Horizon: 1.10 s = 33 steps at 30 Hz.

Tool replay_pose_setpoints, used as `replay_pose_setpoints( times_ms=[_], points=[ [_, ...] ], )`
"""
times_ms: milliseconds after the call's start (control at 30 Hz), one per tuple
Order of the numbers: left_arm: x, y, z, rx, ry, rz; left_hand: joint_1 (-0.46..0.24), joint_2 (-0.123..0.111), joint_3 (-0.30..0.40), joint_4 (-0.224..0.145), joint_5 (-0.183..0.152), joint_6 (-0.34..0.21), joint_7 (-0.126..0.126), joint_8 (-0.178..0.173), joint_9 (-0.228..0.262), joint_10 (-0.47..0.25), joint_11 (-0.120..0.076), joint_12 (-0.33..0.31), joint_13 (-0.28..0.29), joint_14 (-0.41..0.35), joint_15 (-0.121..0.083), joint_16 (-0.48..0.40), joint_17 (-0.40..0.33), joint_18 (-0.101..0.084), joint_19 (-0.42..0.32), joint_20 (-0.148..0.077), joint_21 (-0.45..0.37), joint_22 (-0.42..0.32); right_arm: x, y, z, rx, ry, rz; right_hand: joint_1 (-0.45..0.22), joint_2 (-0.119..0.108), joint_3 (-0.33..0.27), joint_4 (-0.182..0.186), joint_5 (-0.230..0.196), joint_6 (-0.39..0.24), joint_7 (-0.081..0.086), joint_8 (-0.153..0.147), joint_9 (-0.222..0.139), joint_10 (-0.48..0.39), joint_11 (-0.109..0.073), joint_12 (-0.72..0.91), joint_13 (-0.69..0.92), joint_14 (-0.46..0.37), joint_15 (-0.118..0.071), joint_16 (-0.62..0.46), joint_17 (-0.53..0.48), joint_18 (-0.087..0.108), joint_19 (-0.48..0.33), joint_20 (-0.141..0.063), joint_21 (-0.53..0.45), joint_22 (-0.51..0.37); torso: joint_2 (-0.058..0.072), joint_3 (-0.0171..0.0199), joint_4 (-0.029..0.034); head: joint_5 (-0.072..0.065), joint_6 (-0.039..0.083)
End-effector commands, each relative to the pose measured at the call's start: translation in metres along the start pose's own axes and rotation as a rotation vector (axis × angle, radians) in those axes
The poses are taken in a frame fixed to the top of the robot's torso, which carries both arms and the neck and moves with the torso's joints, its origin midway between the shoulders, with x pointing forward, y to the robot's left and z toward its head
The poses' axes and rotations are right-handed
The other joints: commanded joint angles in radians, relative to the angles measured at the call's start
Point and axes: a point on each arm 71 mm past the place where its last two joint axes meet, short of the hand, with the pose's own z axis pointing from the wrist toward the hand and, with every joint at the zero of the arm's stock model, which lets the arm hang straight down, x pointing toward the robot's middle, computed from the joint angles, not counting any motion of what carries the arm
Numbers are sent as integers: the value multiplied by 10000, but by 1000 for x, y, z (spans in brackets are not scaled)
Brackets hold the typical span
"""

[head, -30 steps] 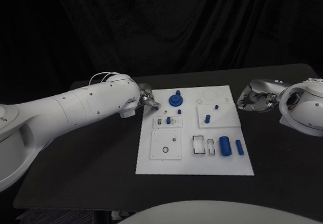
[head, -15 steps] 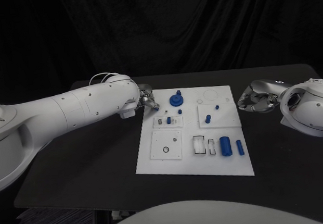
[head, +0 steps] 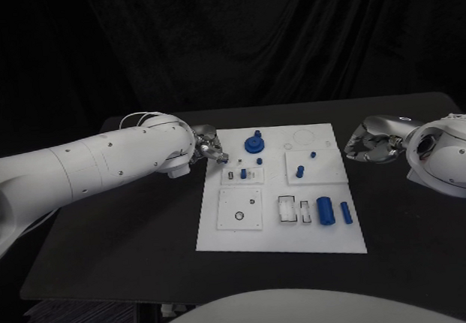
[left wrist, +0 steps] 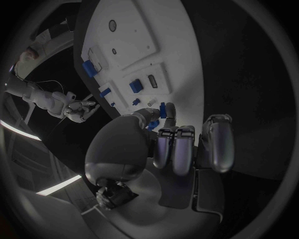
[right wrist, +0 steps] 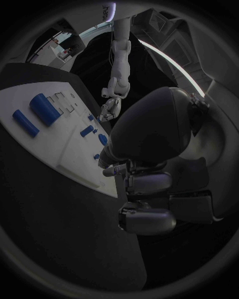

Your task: Assemble the parts on the task board

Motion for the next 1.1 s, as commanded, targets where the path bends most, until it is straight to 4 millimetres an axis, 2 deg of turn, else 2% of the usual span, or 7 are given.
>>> replay_pose_setpoints(
  times_ms=[33,67,300,400,533,700,1100],
  points=[
    [4,-3,-7,130,-163,-586,-134,-42,154,-48,-141,41,-36,53,54,1028,-37,26,2632,1057,-37,26,2633,-28,-1,-36,-38,1795,2,-2,-1,212,131,57,18,22,76,-5,39,-18,32,-42,-13,112,60,-67,1626,794,76,-41,1772,55,229,77,-41,2016,3,0,-6,30,1],
    [7,-2,-10,75,-11,-873,-183,-38,204,-57,-321,51,-45,45,69,1028,-45,26,2632,1057,-43,26,2633,-29,4,-44,-41,1799,2,-2,-1,228,150,115,16,21,77,-5,38,-19,32,-43,-14,109,57,-70,1623,792,75,-46,1767,56,227,77,-46,2014,-1,0,-2,23,1],
    [16,2,-23,-97,373,-1432,-268,-41,365,-83,-835,30,-45,-12,105,1028,-49,26,2632,1057,-54,26,2633,-33,26,-61,-46,1816,2,-4,-1,292,210,304,16,24,81,-5,39,-19,30,-44,-14,105,58,-73,1619,790,74,-52,1762,59,222,77,-57,2011,-14,12,-1,43,1],
    [17,2,-26,-146,381,-1484,-353,-25,400,-45,-1171,58,-47,-34,115,1028,-49,26,2632,1057,-54,26,2633,-36,37,-62,-46,1826,2,-4,-1,316,206,332,16,24,81,-5,39,-19,30,-44,-14,105,58,-73,1619,790,74,-52,1762,59,222,77,-57,2011,-22,24,12,60,1],
    [19,3,-27,-240,327,-1543,-416,-2,433,-14,-1413,92,-53,-47,127,1028,-55,26,2632,1057,-63,26,2633,-41,60,-67,-29,1841,2,-5,-1,324,202,350,16,24,81,-5,39,-19,30,-44,-14,105,58,-73,1619,790,74,-52,1762,59,222,77,-57,2011,-24,15,29,66,1],
    [23,5,-28,-312,260,-1641,-438,14,449,0,-1513,106,-58,-50,134,1028,-58,26,2632,1057,-66,26,2633,-43,68,-71,-25,1845,2,-5,-1,322,197,357,16,24,81,-5,39,-19,30,-44,-14,105,58,-73,1619,790,74,-52,1762,59,222,77,-57,2011,-19,1,15,52,1],
    [31,1,-26,236,-331,-1516,-400,13,506,-36,-1642,66,-59,-83,145,1028,-67,26,2632,1057,-77,26,2633,-54,104,-80,18,1866,2,-5,-1,324,185,365,16,24,81,-5,39,-19,30,-44,-14,105,58,-73,1619,790,74,-52,1762,59,222,77,-57,2011,-15,9,0,48,1]
  ],
)
